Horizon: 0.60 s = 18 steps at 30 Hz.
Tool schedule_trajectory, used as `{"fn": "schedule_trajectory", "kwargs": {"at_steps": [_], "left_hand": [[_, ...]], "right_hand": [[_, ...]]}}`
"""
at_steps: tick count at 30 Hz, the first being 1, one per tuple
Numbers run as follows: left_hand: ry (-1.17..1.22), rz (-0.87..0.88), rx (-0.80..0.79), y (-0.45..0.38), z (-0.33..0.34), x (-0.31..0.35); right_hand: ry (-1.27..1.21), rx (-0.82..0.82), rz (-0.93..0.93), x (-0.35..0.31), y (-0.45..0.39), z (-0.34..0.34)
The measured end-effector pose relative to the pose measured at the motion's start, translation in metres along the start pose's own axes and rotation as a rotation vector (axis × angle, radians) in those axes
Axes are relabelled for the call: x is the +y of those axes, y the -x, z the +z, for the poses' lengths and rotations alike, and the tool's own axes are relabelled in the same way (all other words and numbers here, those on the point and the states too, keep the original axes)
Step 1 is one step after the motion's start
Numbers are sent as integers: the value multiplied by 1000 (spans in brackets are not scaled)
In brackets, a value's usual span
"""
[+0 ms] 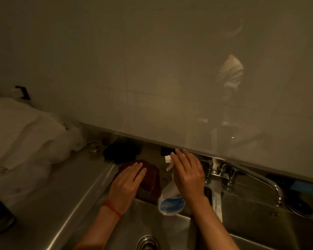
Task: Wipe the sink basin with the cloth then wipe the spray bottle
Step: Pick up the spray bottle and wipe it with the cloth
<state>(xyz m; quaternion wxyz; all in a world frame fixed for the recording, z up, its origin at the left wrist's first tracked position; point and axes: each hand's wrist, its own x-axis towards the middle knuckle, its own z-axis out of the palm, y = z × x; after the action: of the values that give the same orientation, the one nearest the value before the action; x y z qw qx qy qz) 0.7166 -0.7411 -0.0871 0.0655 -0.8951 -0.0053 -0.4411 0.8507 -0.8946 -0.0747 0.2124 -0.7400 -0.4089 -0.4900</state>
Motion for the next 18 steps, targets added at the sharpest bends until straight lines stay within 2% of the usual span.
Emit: {"fn": "schedule_trajectory", "kwargs": {"at_steps": [11,18], "left_hand": [[144,162,8,-13,37,-67],[203,157,-6,-8,54,-102]], "right_hand": [[211,-4,145,-22,-15,42],[247,-52,209,-39,-21,70]]}}
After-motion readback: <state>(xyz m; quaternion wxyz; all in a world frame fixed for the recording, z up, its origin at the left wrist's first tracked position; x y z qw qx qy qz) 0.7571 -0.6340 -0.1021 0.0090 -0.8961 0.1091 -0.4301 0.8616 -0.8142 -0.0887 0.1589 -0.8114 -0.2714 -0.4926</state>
